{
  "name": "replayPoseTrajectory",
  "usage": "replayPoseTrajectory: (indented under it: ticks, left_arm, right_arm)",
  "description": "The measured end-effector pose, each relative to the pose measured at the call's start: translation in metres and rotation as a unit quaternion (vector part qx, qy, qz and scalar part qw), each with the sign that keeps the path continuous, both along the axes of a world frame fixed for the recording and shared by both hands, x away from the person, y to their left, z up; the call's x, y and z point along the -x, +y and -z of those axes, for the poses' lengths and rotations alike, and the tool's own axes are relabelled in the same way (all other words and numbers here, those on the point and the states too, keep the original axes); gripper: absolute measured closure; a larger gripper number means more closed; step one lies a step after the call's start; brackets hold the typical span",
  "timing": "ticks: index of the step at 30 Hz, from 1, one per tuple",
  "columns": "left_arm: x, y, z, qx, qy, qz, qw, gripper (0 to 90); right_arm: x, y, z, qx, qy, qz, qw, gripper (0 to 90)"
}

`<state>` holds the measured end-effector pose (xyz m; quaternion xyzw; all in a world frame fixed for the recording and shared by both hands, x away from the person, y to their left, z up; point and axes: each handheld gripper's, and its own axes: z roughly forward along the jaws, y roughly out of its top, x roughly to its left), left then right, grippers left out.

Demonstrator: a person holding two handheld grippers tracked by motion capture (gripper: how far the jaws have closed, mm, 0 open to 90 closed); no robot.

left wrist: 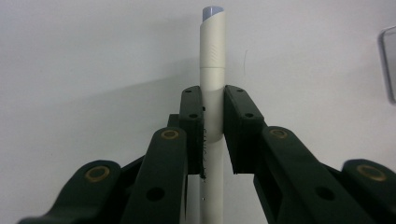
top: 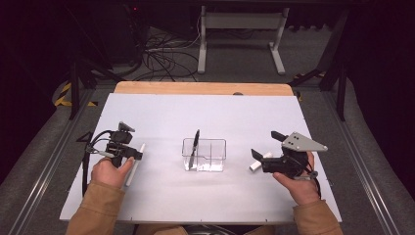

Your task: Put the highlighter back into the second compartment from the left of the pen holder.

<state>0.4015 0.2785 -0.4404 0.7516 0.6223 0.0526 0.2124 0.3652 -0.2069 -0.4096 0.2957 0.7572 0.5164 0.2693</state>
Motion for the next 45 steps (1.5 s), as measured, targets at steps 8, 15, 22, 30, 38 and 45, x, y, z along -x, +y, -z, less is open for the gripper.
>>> replayPoseTrajectory:
  ticks: [8,15,22,30,38,45]
  left_arm:
    - [0.006,-0.002,-0.011,0.005,-0.024,0.011,0.9996,78.7]
    - [0.009,-0.004,-0.017,0.002,-0.039,0.017,0.9991,78.8]
    - [0.016,-0.006,-0.032,0.019,-0.084,0.032,0.9958,78.8]
    - [0.025,-0.007,-0.046,0.041,-0.142,0.046,0.9879,78.8]
    - [0.035,-0.008,-0.061,0.077,-0.205,0.061,0.9737,78.7]
    - [0.042,-0.01,-0.067,0.102,-0.245,0.075,0.9613,78.7]
  right_arm:
    - [0.0,0.0,0.0,0.0,0.001,0.0,1.0,9.4]
    - [0.0,0.0,0.0,-0.001,0.0,-0.001,1.0,9.4]
    - [0.0,0.001,0.0,0.0,0.0,0.0,1.0,9.4]
    - [0.0,0.001,0.0,0.0,0.0,0.0,1.0,9.4]
    - [0.0,0.001,0.0,0.0,0.001,0.0,1.0,9.4]
    - [0.001,0.001,0.0,-0.001,0.0,0.001,1.0,9.4]
